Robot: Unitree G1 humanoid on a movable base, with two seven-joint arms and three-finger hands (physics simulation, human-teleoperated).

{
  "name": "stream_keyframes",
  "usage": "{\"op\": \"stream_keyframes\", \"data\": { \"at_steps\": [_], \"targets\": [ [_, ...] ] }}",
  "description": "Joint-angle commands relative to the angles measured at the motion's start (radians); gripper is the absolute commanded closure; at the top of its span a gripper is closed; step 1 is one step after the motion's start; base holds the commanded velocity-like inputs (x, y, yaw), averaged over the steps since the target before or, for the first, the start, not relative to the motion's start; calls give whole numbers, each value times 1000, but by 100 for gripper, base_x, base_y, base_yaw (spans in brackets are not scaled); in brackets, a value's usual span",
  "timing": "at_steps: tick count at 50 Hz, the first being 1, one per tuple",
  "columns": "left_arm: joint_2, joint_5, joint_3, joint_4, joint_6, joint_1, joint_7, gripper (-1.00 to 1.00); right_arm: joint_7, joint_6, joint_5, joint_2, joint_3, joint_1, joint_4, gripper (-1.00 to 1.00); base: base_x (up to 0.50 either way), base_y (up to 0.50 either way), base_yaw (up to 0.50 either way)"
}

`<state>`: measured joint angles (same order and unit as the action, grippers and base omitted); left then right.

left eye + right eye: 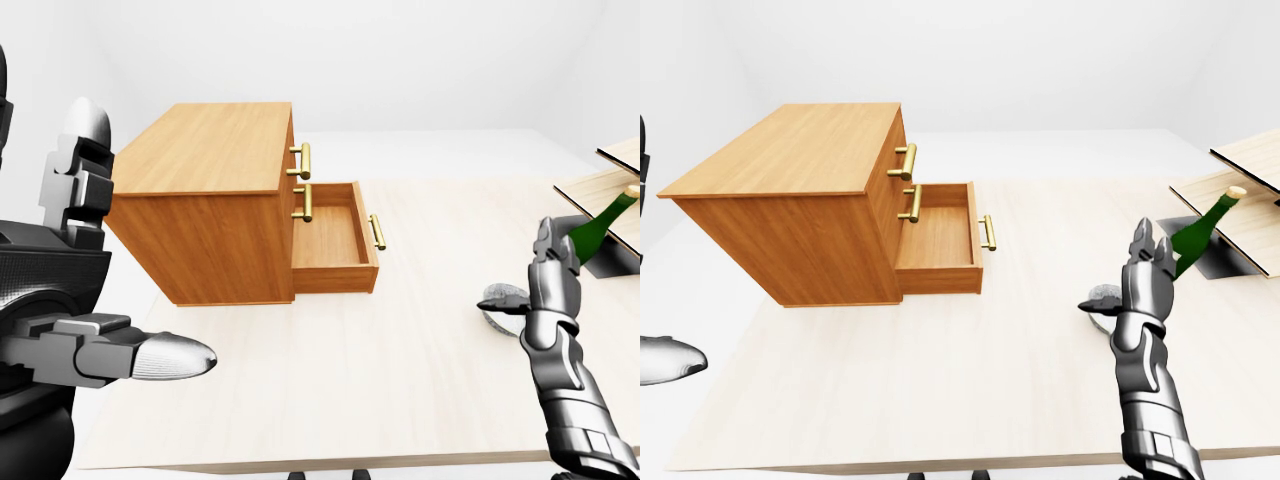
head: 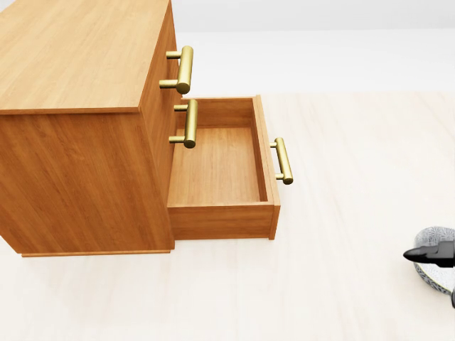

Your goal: Put the bowl on top of the cabinet.

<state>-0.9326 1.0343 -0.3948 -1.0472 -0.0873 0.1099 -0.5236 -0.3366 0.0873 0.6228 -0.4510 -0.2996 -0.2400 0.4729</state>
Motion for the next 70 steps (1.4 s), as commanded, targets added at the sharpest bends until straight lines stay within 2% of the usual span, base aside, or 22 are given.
{"op": "stream_keyframes", "data": {
  "at_steps": [1,70],
  "targets": [
    [0,-1,-2,0,0,1,0,-100,-11,0,25,5,0,21,0,-100,0,0,0],
    [10,-16,18,0,0,-7,0,-100,-150,0,181,7,55,56,117,-100,0,0,0]
  ]
}}
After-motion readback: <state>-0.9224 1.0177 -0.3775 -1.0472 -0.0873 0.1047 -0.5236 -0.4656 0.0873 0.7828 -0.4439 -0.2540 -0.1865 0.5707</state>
